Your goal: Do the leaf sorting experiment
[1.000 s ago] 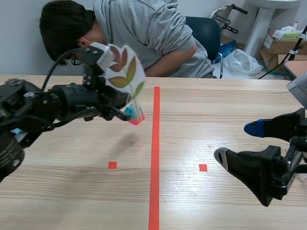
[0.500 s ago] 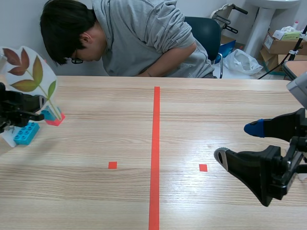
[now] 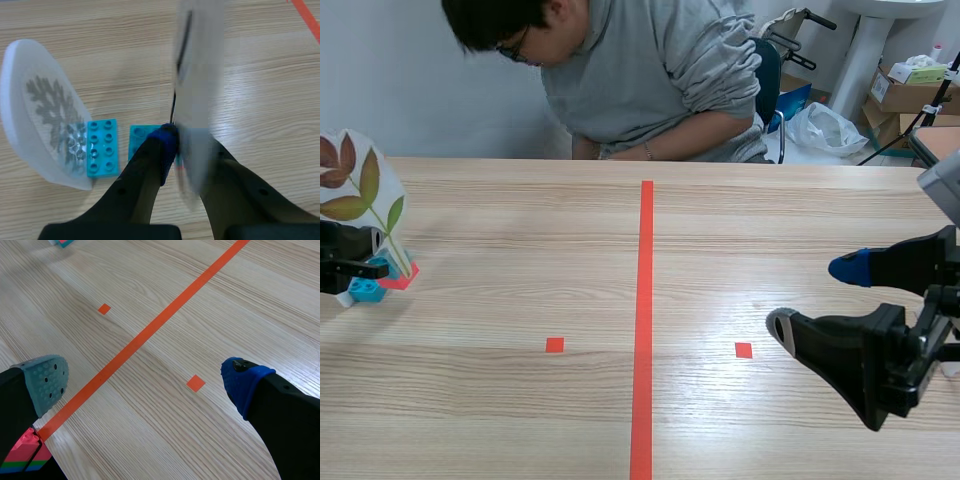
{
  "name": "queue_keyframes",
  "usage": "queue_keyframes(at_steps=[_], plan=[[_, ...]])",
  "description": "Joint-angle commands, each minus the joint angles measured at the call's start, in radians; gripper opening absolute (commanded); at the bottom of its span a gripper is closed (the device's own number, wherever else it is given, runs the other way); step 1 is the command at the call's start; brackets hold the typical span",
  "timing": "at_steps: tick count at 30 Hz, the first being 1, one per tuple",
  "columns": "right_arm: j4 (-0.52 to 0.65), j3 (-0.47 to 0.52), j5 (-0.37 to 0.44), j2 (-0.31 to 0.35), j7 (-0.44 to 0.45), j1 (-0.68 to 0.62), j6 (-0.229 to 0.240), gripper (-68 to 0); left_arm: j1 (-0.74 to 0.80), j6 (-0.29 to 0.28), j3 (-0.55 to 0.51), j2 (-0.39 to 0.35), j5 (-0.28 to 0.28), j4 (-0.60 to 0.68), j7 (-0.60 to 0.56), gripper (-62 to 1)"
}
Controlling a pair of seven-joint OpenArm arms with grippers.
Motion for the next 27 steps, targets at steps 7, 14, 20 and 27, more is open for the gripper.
queue_keyframes(at_steps=[7, 14, 20, 27], plan=[[0.014, 0.014, 0.012, 0.013, 0.011, 0.034, 0.008, -4.1, -0.012, 0.040, 0.003, 0.019, 0.028, -0.064, -0.039, -57.8], [0.014, 0.014, 0.012, 0.013, 0.011, 0.040, 0.008, -4.1, -0.017, 0.056, 0.009, 0.044, 0.053, -0.091, -0.053, -57.8], [0.014, 0.014, 0.012, 0.013, 0.011, 0.040, 0.008, -4.1, -0.017, 0.056, 0.009, 0.043, 0.053, -0.091, -0.054, -57.8], [0.014, 0.014, 0.012, 0.013, 0.011, 0.040, 0.008, -4.1, -0.017, 0.054, 0.009, 0.043, 0.052, -0.091, -0.054, -57.7]])
